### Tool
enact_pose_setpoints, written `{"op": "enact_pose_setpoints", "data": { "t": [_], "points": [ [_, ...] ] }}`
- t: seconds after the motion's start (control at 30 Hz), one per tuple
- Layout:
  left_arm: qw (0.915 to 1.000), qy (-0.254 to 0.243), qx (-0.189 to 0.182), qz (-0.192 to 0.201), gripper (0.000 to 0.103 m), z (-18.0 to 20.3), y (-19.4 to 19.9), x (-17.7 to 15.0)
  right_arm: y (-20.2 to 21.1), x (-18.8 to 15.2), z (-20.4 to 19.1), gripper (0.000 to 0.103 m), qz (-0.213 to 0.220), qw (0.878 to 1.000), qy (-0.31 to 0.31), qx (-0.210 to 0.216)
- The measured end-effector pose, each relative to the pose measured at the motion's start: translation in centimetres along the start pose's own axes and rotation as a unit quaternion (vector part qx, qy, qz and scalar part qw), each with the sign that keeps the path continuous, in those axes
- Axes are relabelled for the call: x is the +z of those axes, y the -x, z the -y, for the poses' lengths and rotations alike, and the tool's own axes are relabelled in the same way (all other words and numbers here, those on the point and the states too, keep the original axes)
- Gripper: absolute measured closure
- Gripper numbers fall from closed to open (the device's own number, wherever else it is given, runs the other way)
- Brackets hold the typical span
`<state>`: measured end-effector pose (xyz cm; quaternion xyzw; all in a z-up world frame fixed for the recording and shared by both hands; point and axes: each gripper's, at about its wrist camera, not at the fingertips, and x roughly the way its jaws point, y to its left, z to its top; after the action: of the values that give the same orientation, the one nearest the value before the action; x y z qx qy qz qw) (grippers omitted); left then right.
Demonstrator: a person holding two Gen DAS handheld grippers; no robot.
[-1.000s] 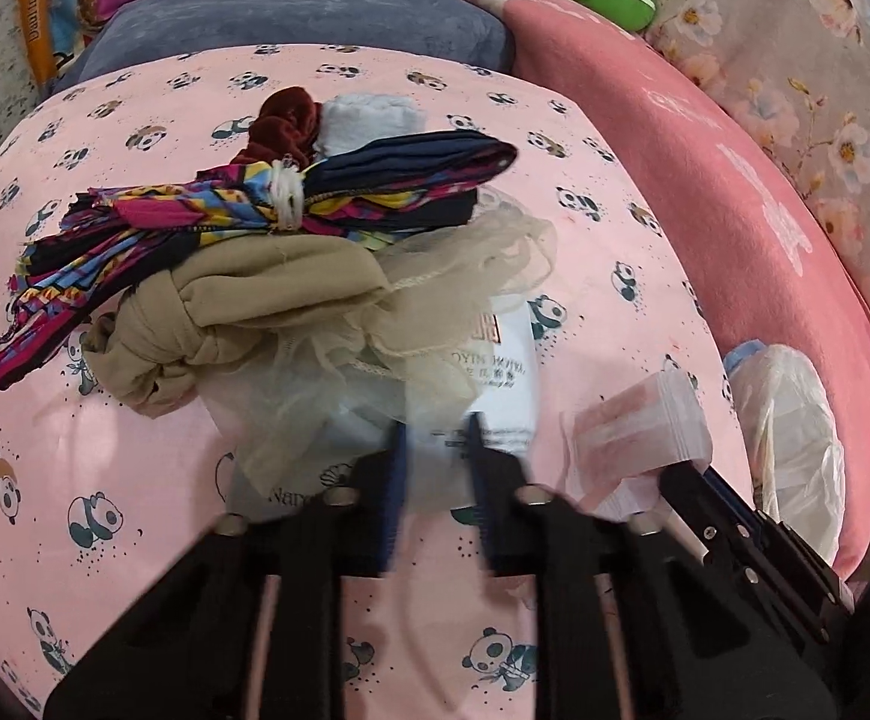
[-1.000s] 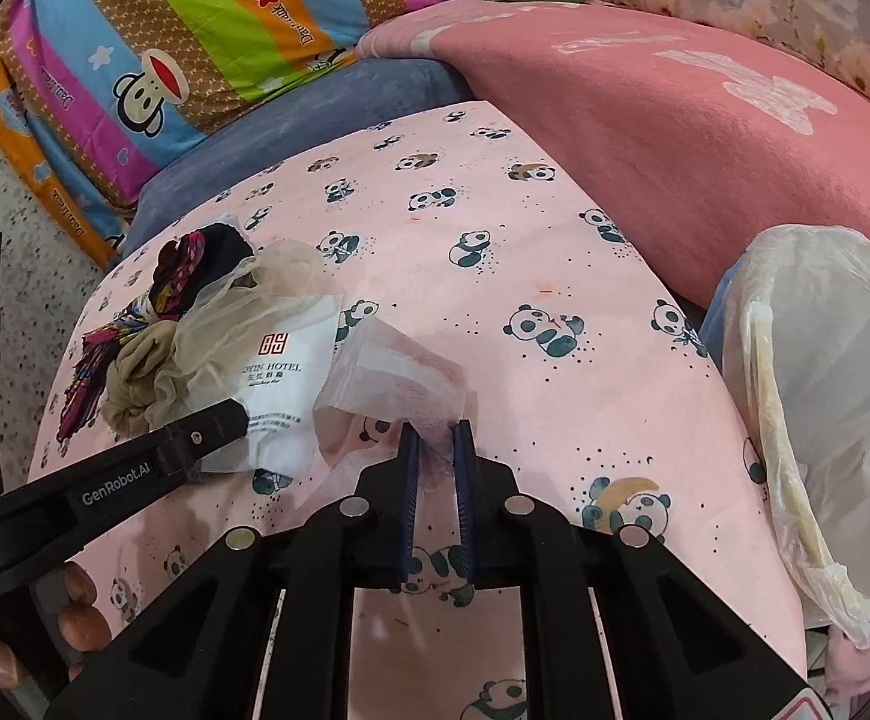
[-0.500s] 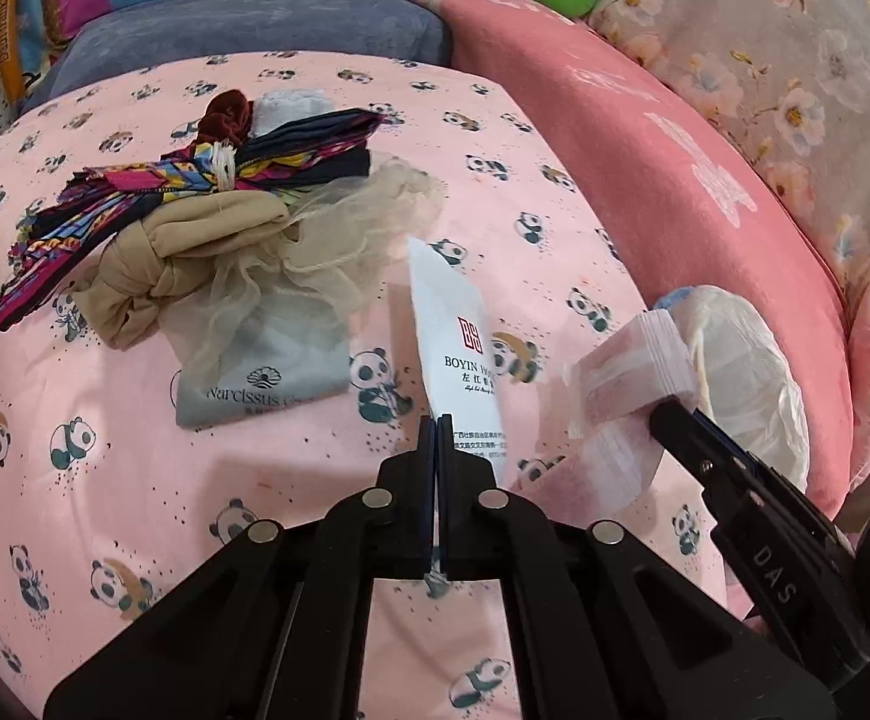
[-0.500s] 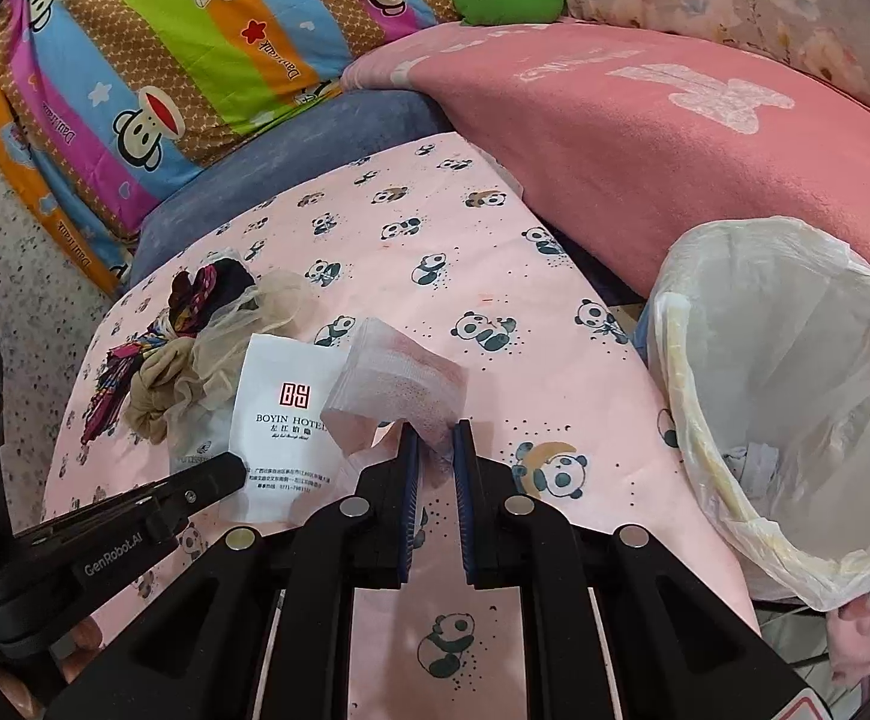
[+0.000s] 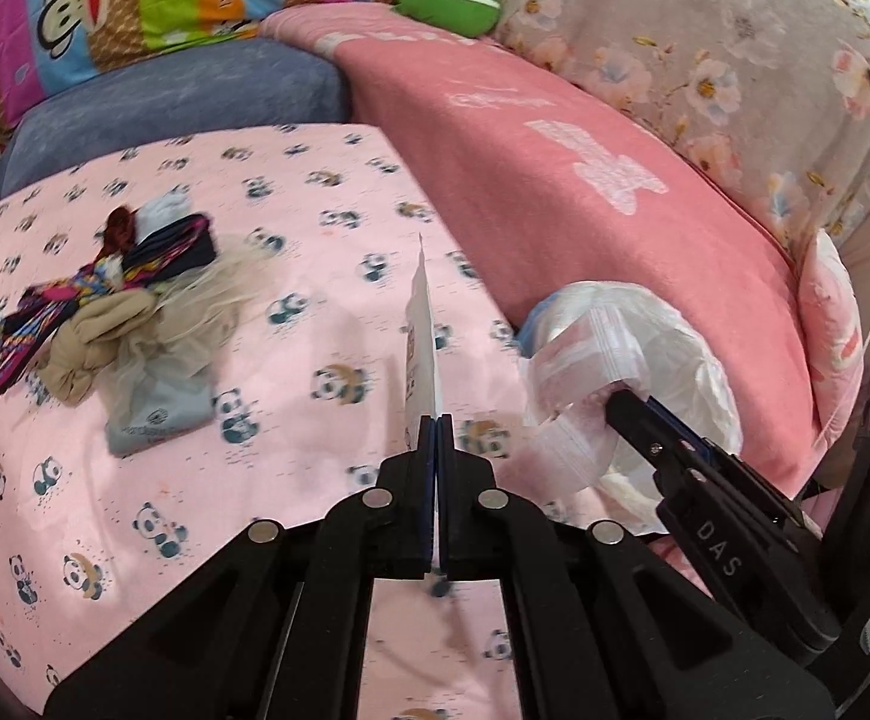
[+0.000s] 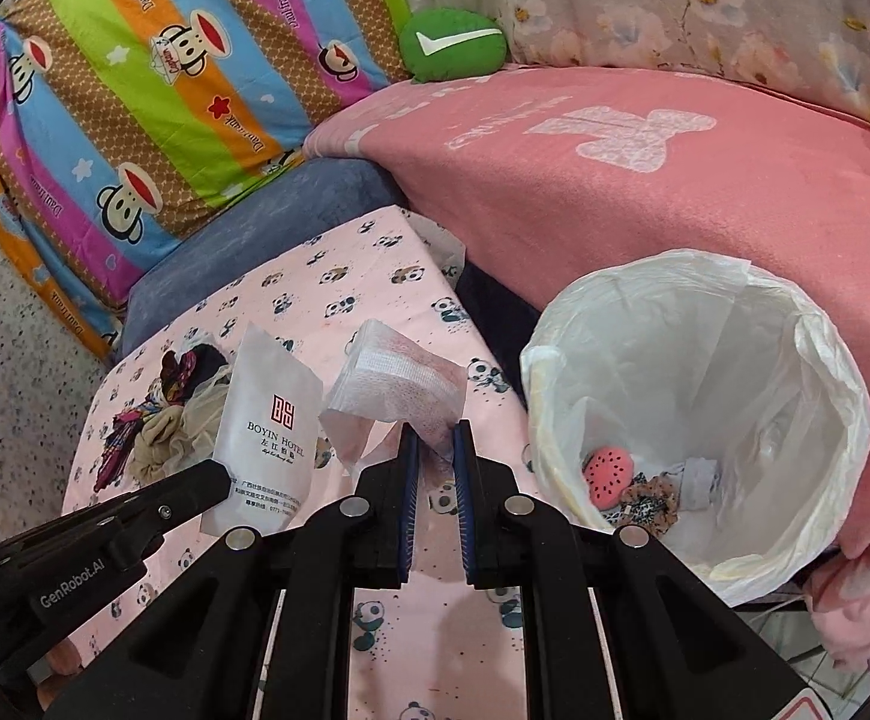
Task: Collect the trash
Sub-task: 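Carry both packets over the trash bag and lower them in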
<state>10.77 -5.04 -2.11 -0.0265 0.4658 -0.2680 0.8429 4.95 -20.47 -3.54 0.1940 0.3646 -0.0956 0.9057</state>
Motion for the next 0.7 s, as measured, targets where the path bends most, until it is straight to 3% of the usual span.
{"op": "enact_pose_setpoints", "data": {
  "t": [0.43, 0.7],
  "points": [
    [0.9963, -0.076, -0.041, -0.007, 0.103, 10.1, -1.9, 1.3, 3.4, 1.4, 8.3, 0.092, 0.040, 0.997, -0.059, -0.038],
    [0.9922, -0.107, -0.058, -0.026, 0.103, 14.1, -4.2, 1.2, 4.1, 1.3, 12.3, 0.092, 0.046, 0.993, -0.091, -0.059]
  ]
}}
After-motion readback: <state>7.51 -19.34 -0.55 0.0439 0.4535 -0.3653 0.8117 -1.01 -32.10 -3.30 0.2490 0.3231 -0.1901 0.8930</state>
